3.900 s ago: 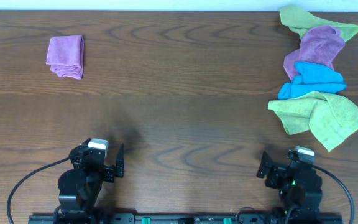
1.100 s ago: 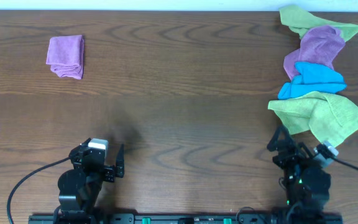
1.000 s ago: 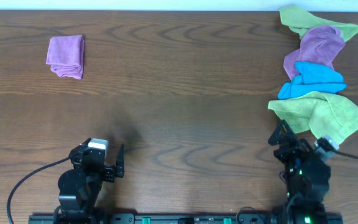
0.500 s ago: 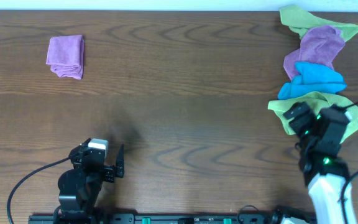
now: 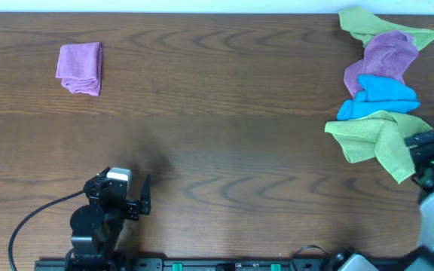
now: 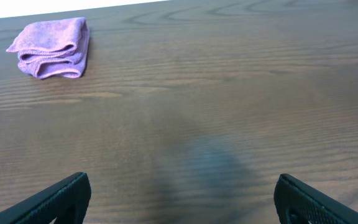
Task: Fold the cloth
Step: 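Reach the right gripper to the green cloth at the pile bottom, then grasp the green cloth edge with the right gripper and lift it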
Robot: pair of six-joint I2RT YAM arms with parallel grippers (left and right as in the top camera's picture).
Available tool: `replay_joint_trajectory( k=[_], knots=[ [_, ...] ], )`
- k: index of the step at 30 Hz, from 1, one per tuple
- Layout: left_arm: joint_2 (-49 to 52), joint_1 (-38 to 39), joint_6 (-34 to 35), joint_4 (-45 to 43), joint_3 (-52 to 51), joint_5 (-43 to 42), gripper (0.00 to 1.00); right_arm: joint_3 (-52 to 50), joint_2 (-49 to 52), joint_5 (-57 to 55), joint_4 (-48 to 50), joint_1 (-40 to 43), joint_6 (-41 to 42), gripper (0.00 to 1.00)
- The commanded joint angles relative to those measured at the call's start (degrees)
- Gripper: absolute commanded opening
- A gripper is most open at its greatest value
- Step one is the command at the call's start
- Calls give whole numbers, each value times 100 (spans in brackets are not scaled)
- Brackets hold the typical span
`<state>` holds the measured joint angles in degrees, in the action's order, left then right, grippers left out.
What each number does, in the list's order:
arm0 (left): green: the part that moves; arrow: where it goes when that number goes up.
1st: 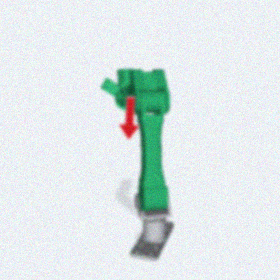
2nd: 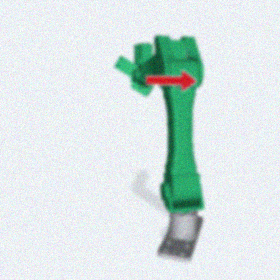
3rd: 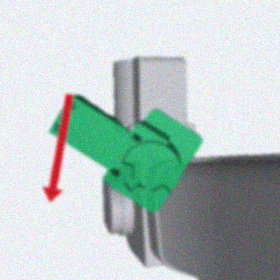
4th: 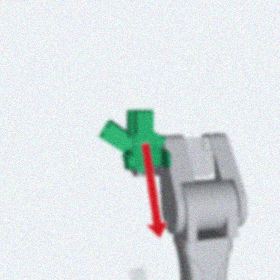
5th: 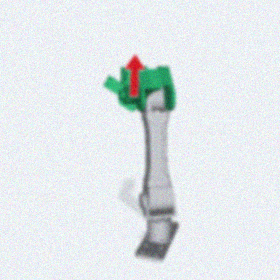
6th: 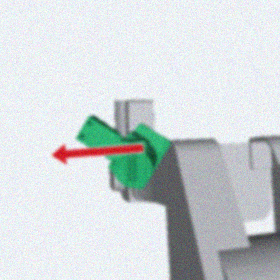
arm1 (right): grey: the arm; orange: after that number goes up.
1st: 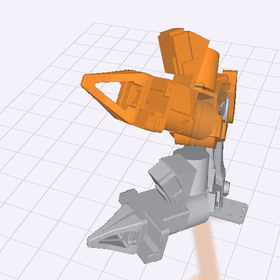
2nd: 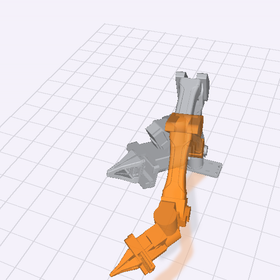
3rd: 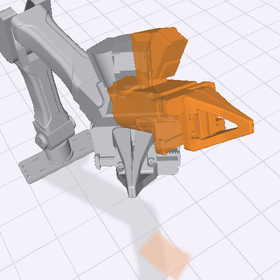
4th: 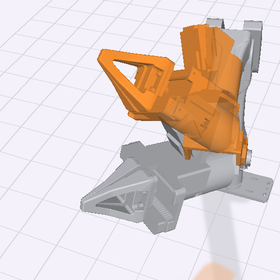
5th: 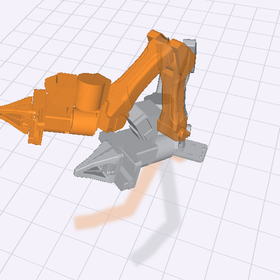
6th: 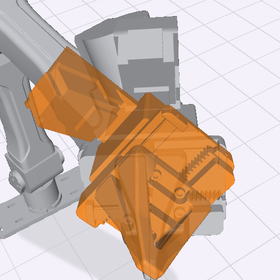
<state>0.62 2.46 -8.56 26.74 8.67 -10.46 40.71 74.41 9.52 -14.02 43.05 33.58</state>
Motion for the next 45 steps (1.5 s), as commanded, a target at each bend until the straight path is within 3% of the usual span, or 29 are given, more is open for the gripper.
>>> replay_joint_trajectory(
  k=[1,14,21,27,34,41,45],
  knots=[
    [-35,20,87,-2,-105,35,95,92,339,772,149,291,-107,98],
    [-35,20,87,-2,-105,37,96,280,1178,181,654,557,-160,94],
    [-35,20,87,-2,-105,35,95,507,1296,-365,962,660,-800,95],
    [-35,20,87,-2,-105,35,95,518,1762,-369,1478,660,-796,97],
    [-35,20,87,-2,-105,37,95,520,2439,24,2111,643,-789,91],
    [-35,20,87,-2,-105,35,95,546,3062,575,2830,496,-466,72],
    [-35,20,87,-2,-105,35,95,566,3276,754,3016,374,-120,52]
  ],
)
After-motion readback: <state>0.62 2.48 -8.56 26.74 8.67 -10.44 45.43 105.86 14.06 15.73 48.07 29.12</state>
